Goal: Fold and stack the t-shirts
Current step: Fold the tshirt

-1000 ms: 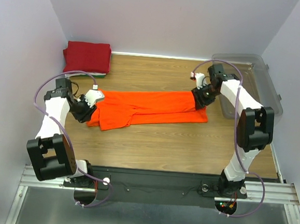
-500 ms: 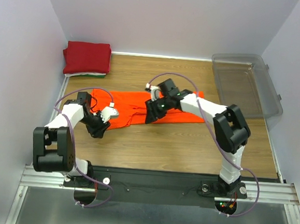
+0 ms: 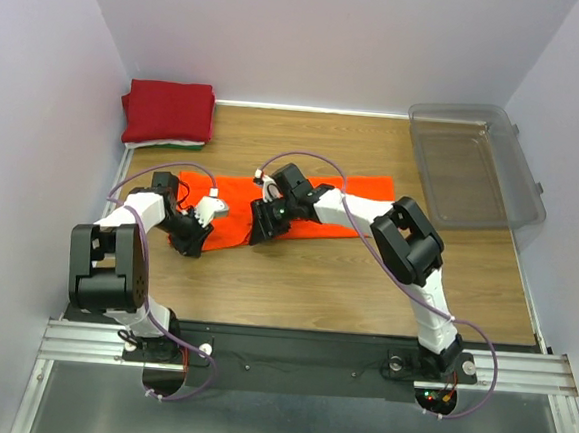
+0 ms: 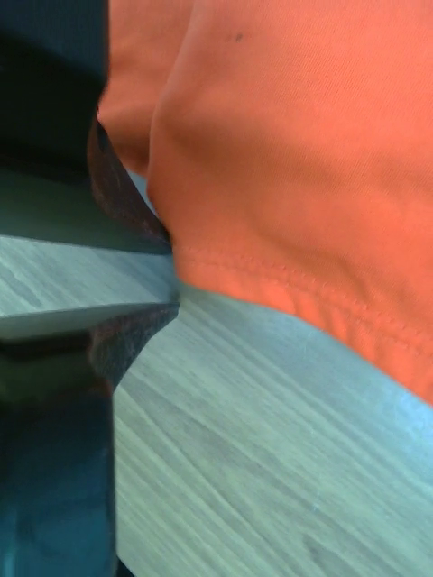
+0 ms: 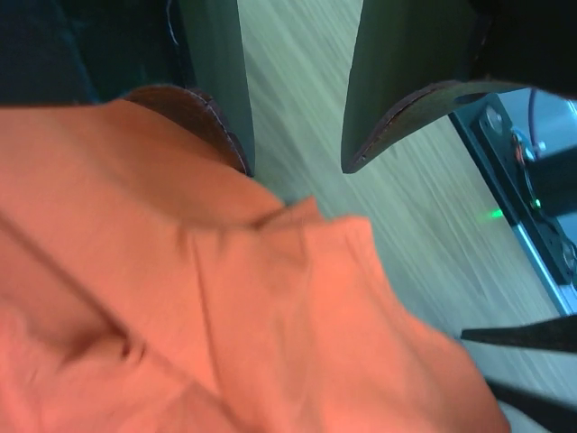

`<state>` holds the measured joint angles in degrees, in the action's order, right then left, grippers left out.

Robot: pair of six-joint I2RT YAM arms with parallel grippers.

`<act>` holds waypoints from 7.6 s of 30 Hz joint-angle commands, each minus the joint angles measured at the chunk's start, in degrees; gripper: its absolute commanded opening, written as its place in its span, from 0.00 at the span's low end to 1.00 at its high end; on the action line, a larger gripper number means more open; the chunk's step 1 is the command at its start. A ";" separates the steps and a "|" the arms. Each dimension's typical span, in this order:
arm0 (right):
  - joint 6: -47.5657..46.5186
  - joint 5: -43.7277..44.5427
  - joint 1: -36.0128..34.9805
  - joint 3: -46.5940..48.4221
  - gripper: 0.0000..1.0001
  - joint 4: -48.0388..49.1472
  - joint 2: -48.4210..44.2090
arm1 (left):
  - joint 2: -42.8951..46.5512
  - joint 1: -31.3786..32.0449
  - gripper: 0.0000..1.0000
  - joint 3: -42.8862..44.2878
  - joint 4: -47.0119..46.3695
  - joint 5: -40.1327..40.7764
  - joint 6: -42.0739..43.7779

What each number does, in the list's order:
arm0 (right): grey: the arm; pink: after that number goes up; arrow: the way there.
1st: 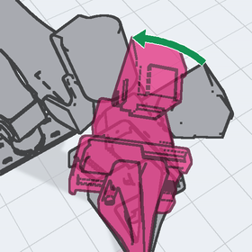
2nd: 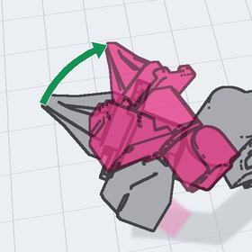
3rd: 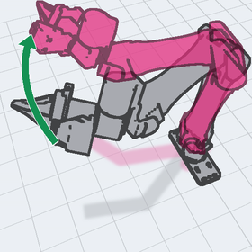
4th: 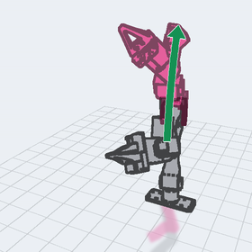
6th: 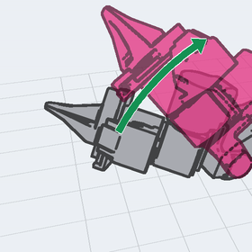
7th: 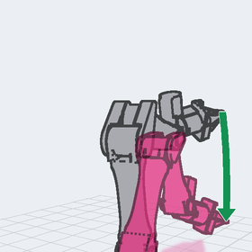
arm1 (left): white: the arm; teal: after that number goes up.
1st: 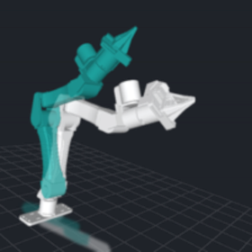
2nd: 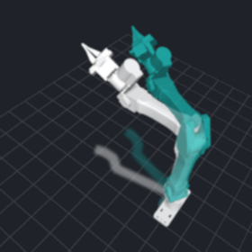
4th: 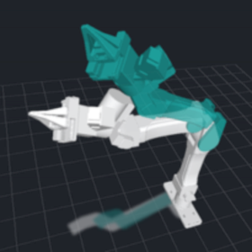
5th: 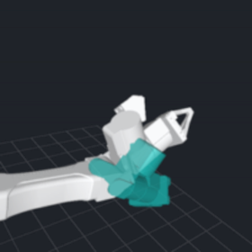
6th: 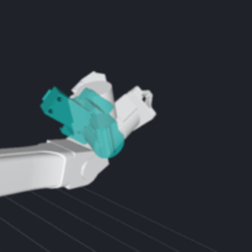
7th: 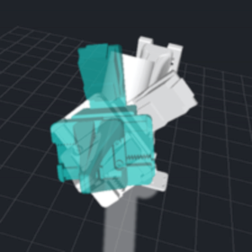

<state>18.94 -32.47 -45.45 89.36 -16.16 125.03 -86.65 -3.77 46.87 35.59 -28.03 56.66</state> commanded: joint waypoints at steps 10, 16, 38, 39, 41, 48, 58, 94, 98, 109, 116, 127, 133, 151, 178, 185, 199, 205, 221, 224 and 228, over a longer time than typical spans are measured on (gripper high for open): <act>1.37 -1.72 0.01 1.26 0.45 4.12 -2.42 | 0.87 0.34 0.00 5.15 7.02 -7.82 0.81; -2.15 -1.98 4.57 -4.10 0.51 3.86 -12.08 | 2.11 0.34 0.00 14.37 10.99 -11.25 -1.38; -35.89 12.86 28.57 -21.07 0.35 -14.07 -31.69 | -25.83 -0.80 0.00 44.79 -8.87 -15.57 -22.82; -36.34 14.52 28.92 -21.59 0.33 -14.07 -31.87 | -26.37 -1.32 0.00 45.23 -9.66 -14.87 -23.52; -36.95 16.20 29.45 -21.86 0.30 -14.07 -32.22 | -27.34 -1.85 0.00 45.50 -11.07 -14.16 -24.58; -39.86 18.23 29.72 -19.85 0.23 -13.98 -28.10 | -28.05 -3.35 0.00 43.57 -11.86 -11.52 -24.67; -39.77 22.88 29.81 -12.64 0.22 -9.77 -17.03 | -25.41 -5.02 0.00 38.03 -15.03 -11.25 -25.81; -11.38 -6.47 13.29 42.30 0.57 -5.29 19.10 | -27.78 -3.26 0.01 40.40 -12.74 -14.68 -24.32; -9.63 -7.43 11.27 43.17 0.57 -2.30 22.00 | -28.92 -3.17 0.01 41.19 -12.83 -14.86 -24.76; -4.09 -7.26 9.07 44.14 0.57 5.61 25.08 | -30.15 -3.26 0.01 42.07 -12.57 -14.86 -24.85; -2.59 -7.96 8.10 44.76 0.57 7.99 26.93 | -31.21 -3.26 0.01 43.22 -11.95 -14.86 -24.76; -4.96 -6.04 6.69 42.21 0.25 8.16 26.76 | -31.65 -3.26 0.01 43.83 -11.78 -14.95 -24.76; -7.95 -3.40 6.87 39.31 0.01 8.34 22.72 | -30.95 -3.26 0.00 43.66 -11.78 -14.60 -24.85; -10.24 -1.28 7.92 34.65 0.01 9.39 18.67 | -18.03 -3.26 0.00 33.03 -7.65 -9.68 -19.67; -14.90 -7.00 10.29 19.10 0.49 9.31 2.77 | -9.77 -3.61 0.36 23.70 9.93 -13.89 -9.73; -12.26 -6.29 15.56 16.98 0.31 9.13 1.79 | -8.62 -2.74 0.25 26.95 -1.73 -16.54 -22.63; -16.45 -5.86 27.42 8.99 0.23 0.90 -3.30 | -22.59 7.11 0.15 30.74 -13.88 -8.82 -34.34; -25.96 1.52 32.00 6.36 0.23 -8.18 -4.45 | -26.99 9.65 0.13 29.51 -11.43 -1.86 -31.71; -37.21 11.64 32.97 -8.40 0.19 -15.73 -4.00 | -7.31 8.52 0.35 20.30 -9.49 9.91 -36.98; -38.80 11.02 32.88 -17.16 0.18 -17.14 -9.18 | -6.43 8.25 0.33 16.69 -9.75 12.63 -37.41; -40.20 9.27 32.45 -26.33 0.18 -20.04 -17.26 | -8.09 7.99 0.32 15.79 -11.24 15.55 -38.64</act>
<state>-18.02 -24.71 -12.10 70.37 -25.41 109.43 -93.62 4.62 63.77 24.18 -16.82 19.77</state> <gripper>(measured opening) 0.176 0.327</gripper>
